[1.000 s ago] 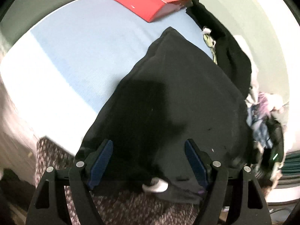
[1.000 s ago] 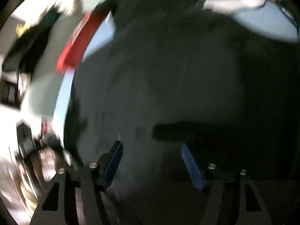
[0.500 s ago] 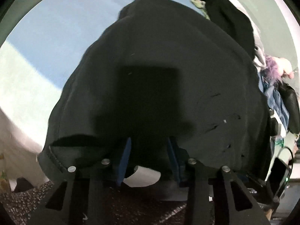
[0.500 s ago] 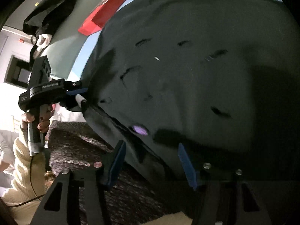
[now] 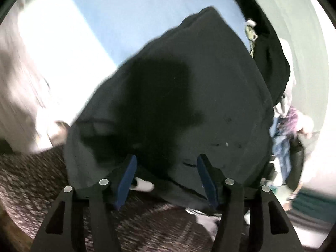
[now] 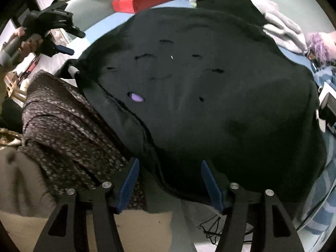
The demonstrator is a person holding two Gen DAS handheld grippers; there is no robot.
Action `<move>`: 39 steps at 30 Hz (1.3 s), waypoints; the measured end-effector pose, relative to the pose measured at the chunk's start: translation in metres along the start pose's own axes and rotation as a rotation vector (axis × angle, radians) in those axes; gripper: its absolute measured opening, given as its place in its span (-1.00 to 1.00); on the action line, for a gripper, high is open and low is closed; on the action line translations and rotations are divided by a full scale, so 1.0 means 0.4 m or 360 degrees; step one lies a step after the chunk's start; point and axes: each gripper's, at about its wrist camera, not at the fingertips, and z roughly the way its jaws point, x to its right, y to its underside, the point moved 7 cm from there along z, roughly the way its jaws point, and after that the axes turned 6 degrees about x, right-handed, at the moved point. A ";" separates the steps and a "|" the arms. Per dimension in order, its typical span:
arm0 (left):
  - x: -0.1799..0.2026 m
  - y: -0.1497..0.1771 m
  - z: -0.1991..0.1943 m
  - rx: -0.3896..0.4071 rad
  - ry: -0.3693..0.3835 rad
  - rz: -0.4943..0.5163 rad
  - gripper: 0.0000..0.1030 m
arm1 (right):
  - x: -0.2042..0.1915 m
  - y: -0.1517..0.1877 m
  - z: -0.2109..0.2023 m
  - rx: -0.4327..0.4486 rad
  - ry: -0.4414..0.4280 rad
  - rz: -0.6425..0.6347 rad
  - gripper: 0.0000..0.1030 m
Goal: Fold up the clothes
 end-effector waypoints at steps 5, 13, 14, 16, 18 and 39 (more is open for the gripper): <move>-0.045 0.056 0.028 -0.0157 0.0014 -0.0220 0.19 | -0.019 0.008 0.029 -0.0039 -0.0009 -0.0033 0.24; -0.022 0.052 0.095 -0.0134 -0.0106 -0.0240 0.19 | -0.031 0.003 0.059 -0.0032 -0.0056 -0.0067 -0.24; -0.019 0.044 0.100 -0.0100 -0.0122 -0.0236 0.15 | -0.029 0.002 0.065 -0.0033 -0.0062 -0.0061 -0.43; -0.017 0.028 0.113 -0.0039 -0.0151 -0.0214 -0.38 | -0.032 -0.009 0.072 0.0005 -0.0023 -0.0064 -0.64; -0.015 0.020 0.118 0.0006 -0.0143 -0.0210 -0.77 | -0.026 -0.030 0.055 0.0089 0.0001 -0.0037 -0.86; -0.002 0.051 0.052 0.0010 -0.0075 -0.0232 -0.07 | -0.019 -0.034 0.070 0.0058 -0.0205 0.0129 0.00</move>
